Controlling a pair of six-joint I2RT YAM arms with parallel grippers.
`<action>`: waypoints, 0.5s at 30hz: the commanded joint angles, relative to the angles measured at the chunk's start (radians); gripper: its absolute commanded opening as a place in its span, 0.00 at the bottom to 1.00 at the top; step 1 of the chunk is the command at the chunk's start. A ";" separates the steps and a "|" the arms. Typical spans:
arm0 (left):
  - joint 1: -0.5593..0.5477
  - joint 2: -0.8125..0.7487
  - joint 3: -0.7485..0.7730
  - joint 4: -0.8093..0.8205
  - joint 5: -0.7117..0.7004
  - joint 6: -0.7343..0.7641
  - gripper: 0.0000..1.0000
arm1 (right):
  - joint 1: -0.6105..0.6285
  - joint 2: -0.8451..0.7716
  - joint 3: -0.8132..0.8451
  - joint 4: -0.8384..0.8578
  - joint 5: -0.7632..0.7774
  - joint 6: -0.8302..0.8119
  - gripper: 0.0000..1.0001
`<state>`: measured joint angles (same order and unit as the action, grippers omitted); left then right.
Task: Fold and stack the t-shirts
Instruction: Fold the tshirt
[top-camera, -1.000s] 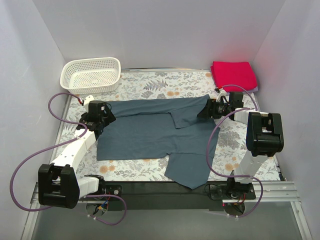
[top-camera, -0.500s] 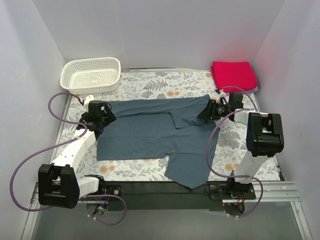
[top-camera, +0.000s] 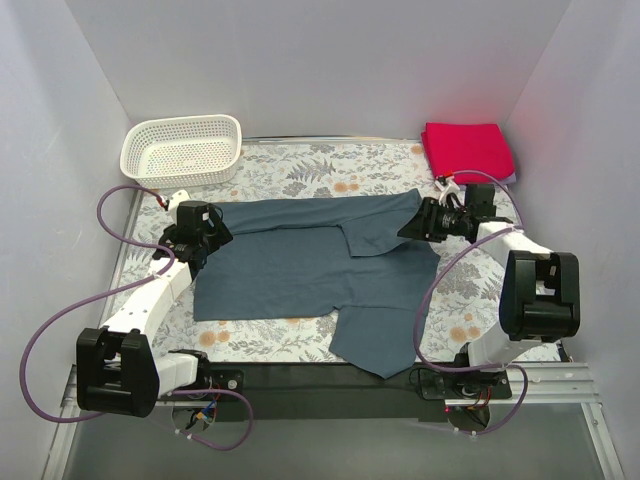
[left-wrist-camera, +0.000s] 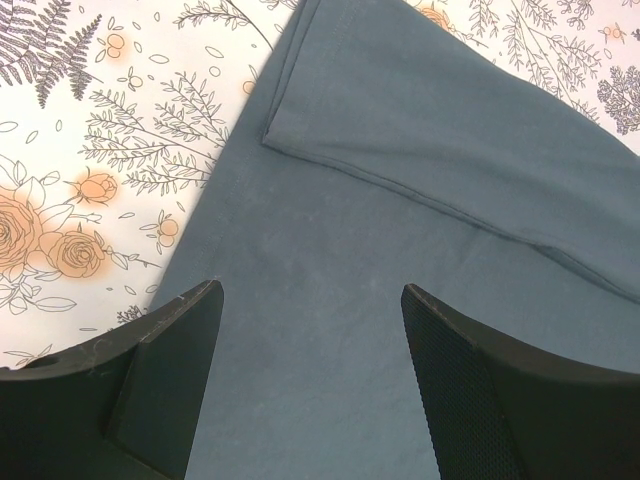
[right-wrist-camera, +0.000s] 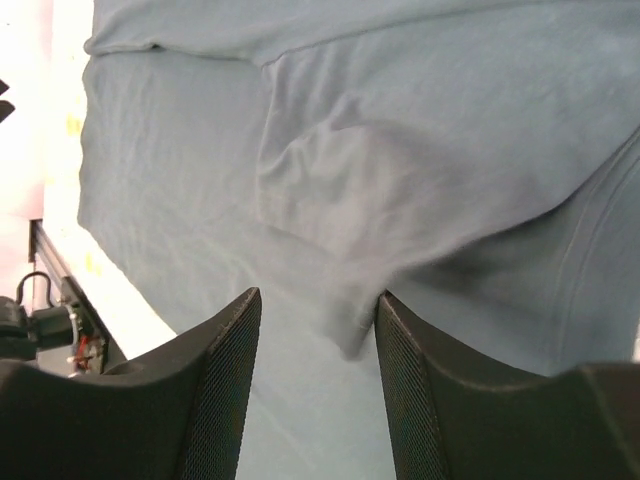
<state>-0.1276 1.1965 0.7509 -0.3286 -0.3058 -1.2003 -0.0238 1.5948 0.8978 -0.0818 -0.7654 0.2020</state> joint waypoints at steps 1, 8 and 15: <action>-0.003 -0.020 0.001 0.013 0.007 0.013 0.67 | 0.004 -0.061 -0.040 -0.052 -0.026 0.053 0.46; -0.003 -0.018 0.001 0.014 0.008 0.010 0.67 | 0.022 -0.182 -0.120 -0.070 0.159 0.060 0.43; -0.003 -0.014 -0.001 0.014 -0.004 0.002 0.67 | 0.018 -0.154 -0.119 -0.047 0.360 0.100 0.40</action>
<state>-0.1276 1.1965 0.7506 -0.3283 -0.2985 -1.2007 -0.0002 1.4227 0.7776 -0.1562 -0.5266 0.2745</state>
